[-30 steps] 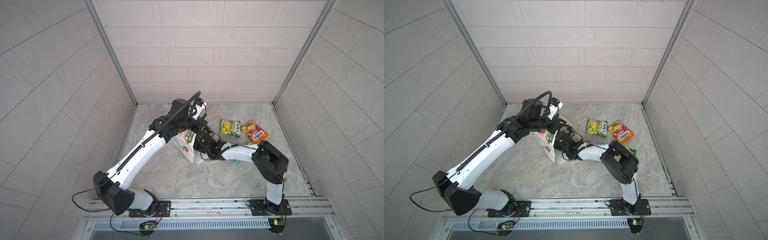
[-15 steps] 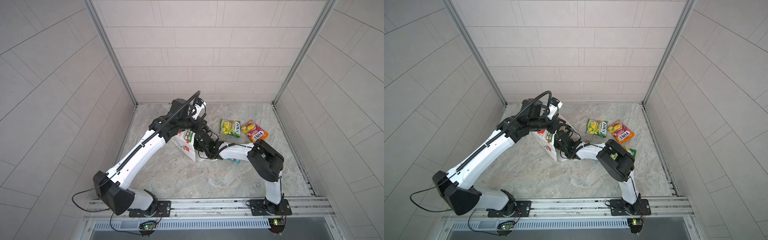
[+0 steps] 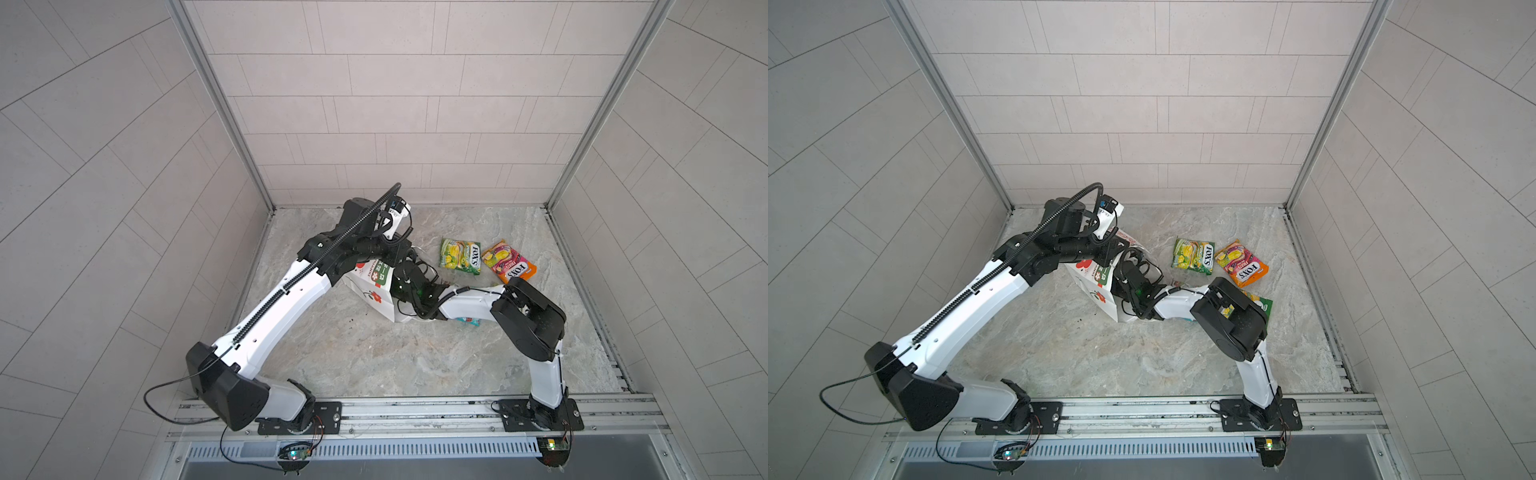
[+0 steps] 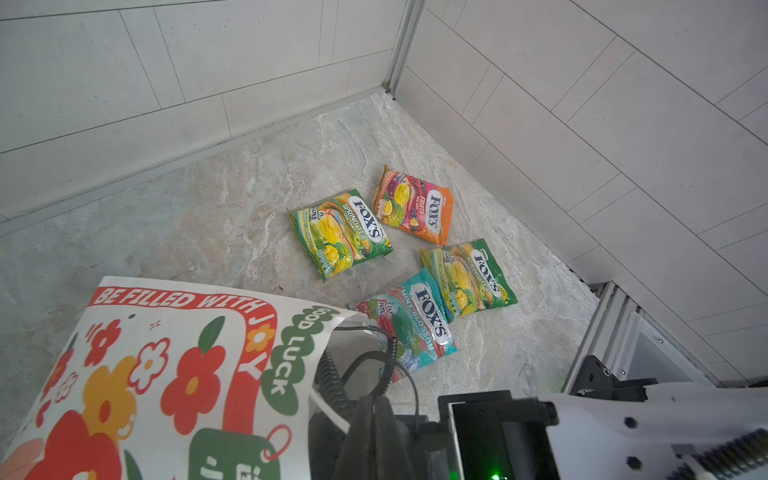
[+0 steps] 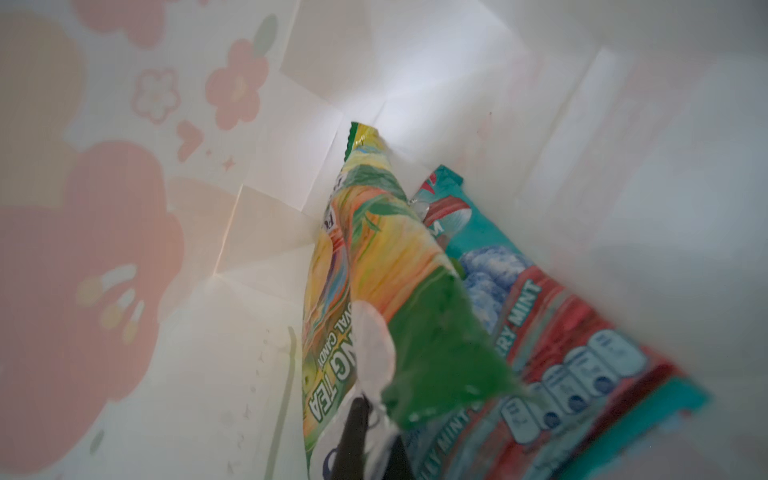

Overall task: Take the snacks out of the paper bag
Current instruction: 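Lift the second green packet out of the bag with the right gripper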

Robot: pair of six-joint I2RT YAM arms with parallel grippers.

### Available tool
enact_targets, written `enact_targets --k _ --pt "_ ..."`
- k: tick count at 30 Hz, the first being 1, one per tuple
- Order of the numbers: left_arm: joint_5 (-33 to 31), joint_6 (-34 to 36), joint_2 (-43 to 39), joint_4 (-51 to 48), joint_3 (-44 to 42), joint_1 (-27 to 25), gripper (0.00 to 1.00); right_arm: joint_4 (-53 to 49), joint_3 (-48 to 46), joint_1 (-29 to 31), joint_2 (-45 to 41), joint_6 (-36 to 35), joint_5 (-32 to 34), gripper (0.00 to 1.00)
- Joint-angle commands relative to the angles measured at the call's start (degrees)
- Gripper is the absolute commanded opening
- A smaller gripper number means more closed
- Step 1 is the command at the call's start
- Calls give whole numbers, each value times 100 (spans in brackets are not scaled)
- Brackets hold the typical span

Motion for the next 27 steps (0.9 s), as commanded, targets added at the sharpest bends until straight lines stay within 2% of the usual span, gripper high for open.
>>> enact_targets --k 1,16,27 --pt "-295 107 -116 6 14 -21 0 -140 -206 -50 -657 -469 78 0" --pt "-1086 160 -157 -79 -2 -25 0 -533 -734 -210 -1967 -833 -690 0" --pt "-1211 215 -187 -98 -10 -26 0 -1257 -948 -316 -3091 -1342 -1032 0"
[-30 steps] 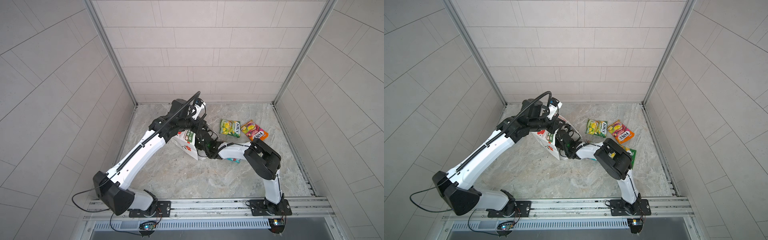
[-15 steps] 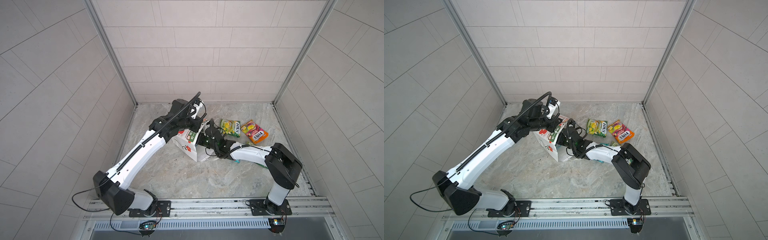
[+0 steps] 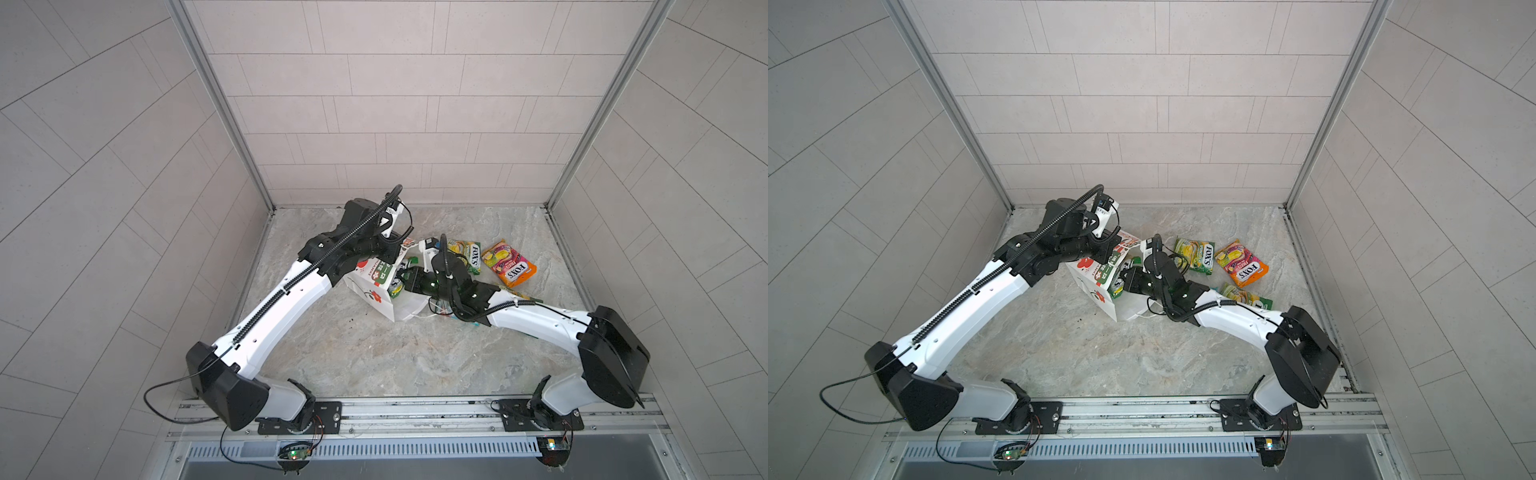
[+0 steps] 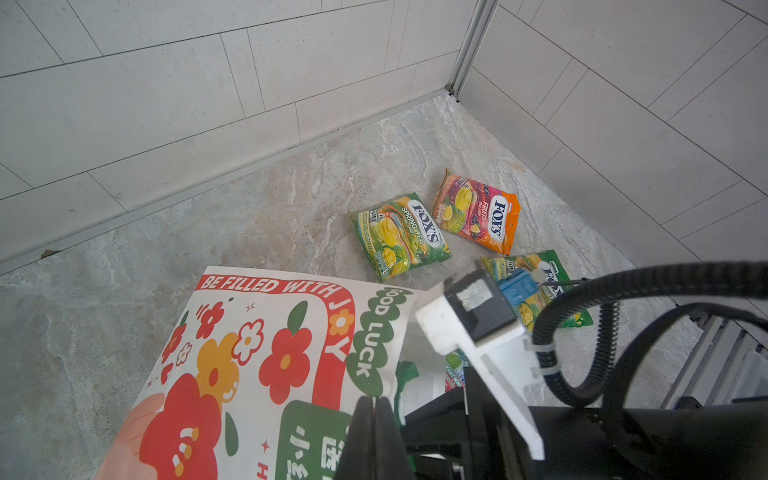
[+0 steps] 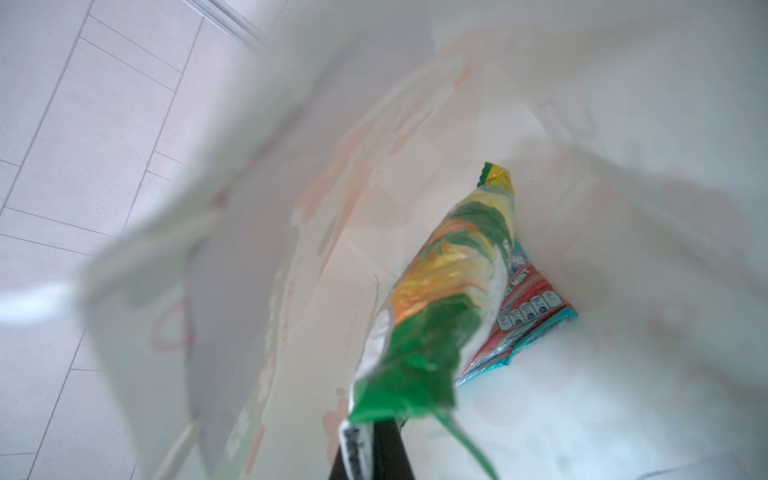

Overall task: Take the snacks out of the paper bag
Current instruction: 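Lift the second green packet out of the bag with the right gripper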

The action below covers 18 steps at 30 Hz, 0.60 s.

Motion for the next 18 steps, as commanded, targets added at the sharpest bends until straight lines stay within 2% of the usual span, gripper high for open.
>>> enact_targets --k 1,11,18 --pt "-131 95 -183 -45 -11 -14 0 -240 63 -13 -488 -356 -119 0" --pt "-213 121 -147 -66 -15 -14 0 -1532 226 -37 -1756 -1264 -341 0" --pt "-186 137 -139 -67 -20 -15 0 -2779 411 -119 -2769 -2008 143 0"
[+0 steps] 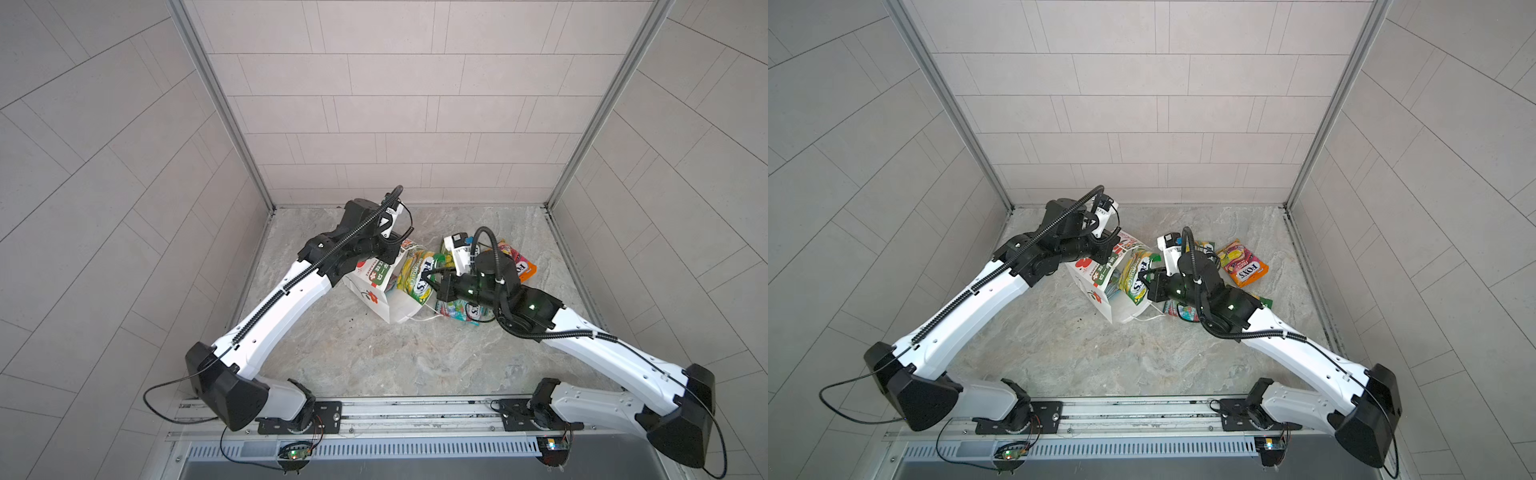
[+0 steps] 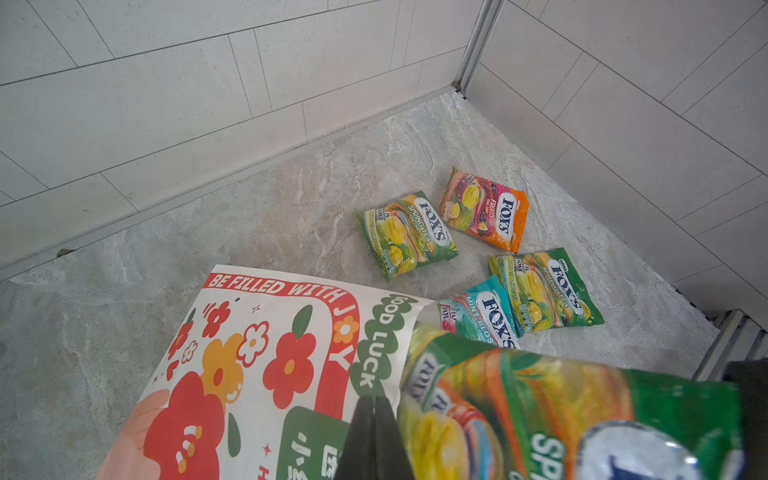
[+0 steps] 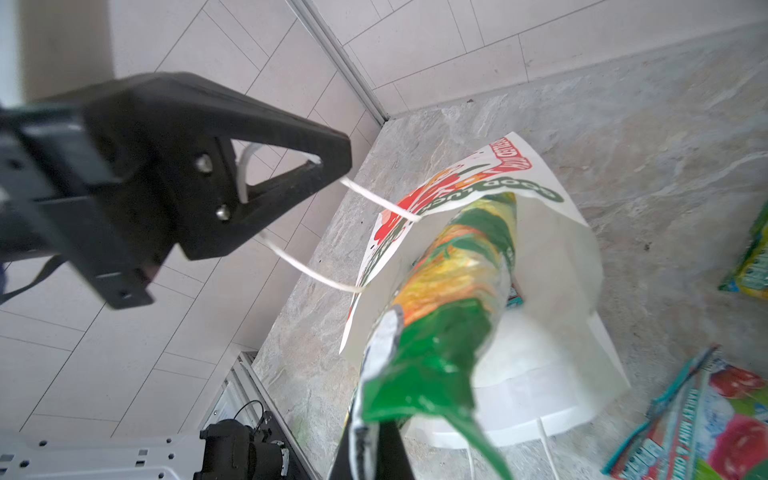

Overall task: Take the snacks out of the paper bag
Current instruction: 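Lift the second green packet out of the bag with the right gripper, then lower the green packet onto the table nearer the robot and release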

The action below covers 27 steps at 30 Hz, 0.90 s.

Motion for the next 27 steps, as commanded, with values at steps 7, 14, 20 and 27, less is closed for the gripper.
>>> enact_targets --k 7,14,20,27 --pt "-90 74 -127 -36 -11 -19 0 -1636 460 -408 -1183 -1077 1004 0" --pt "-73 90 -136 -41 -11 -15 0 -3003 679 -838 -1463 -1579 1618 0" --pt "-62 108 -143 -41 -16 -14 0 -3826 652 -941 -1571 -1692 1175 0" --pt "-73 124 -160 -38 -20 -15 0 -3942 -140 -941 -1924 -1530 246 0"
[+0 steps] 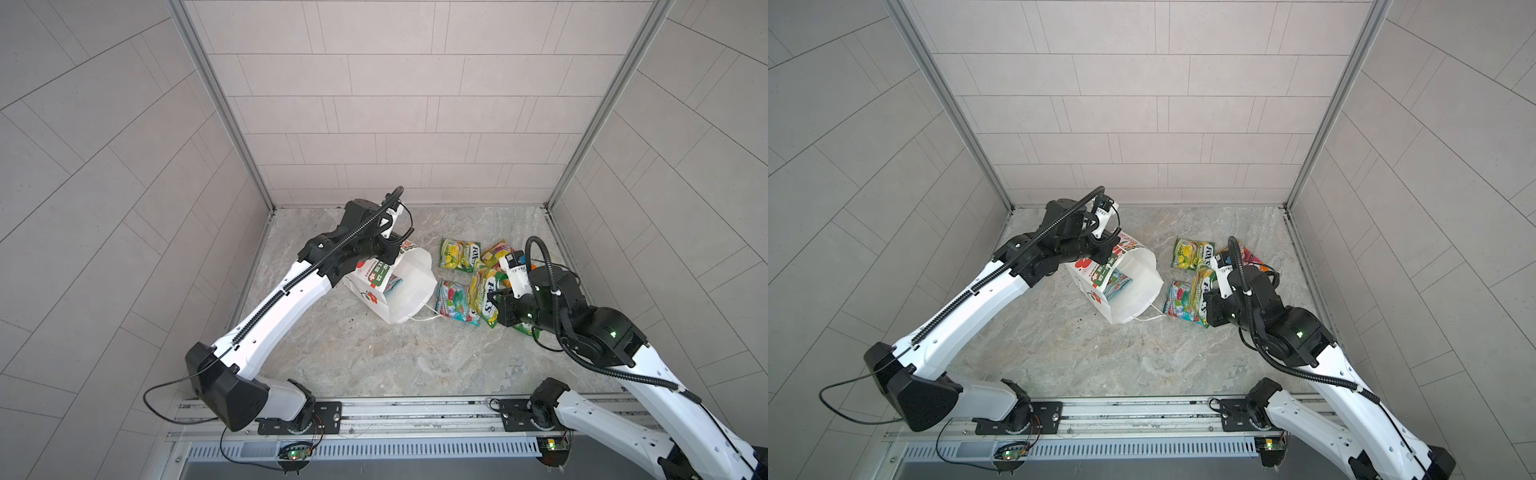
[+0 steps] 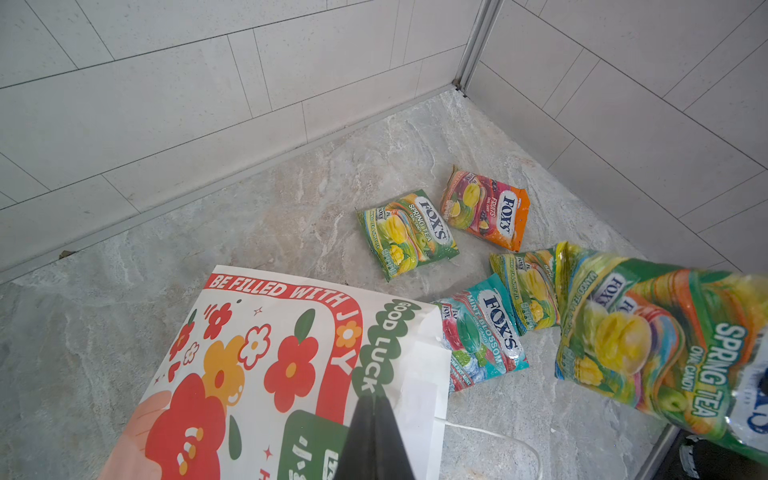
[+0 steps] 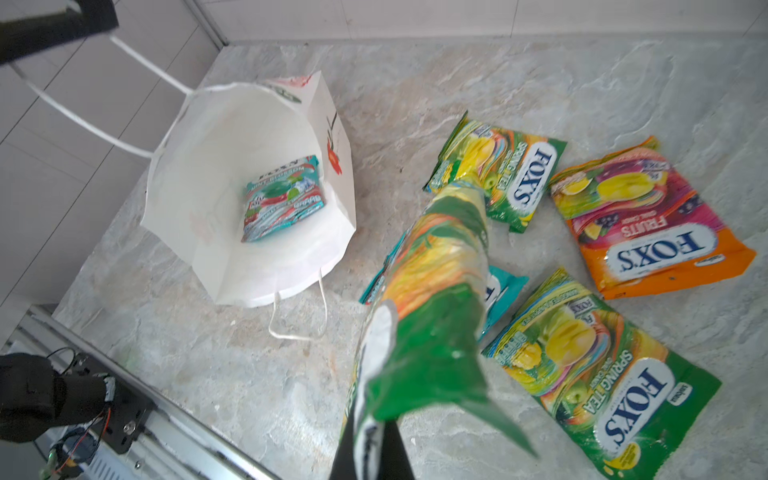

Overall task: Take the snacks out of the paper bag
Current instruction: 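Lower the green packet onto the table nearer the robot and release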

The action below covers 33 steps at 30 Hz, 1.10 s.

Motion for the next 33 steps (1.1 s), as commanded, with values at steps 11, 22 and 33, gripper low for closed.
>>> enact_targets --k 11,22,33 --pt "-13 79 -174 -29 -20 -15 0 1593 -2199 -7 -619 938 -2205 0" --pt "34 78 -125 -29 -20 -14 0 3508 -3294 29 -227 1785 -2958 0" --pt "59 85 -120 -30 -20 -14 0 2528 -3340 28 6 1084 -2017 0"
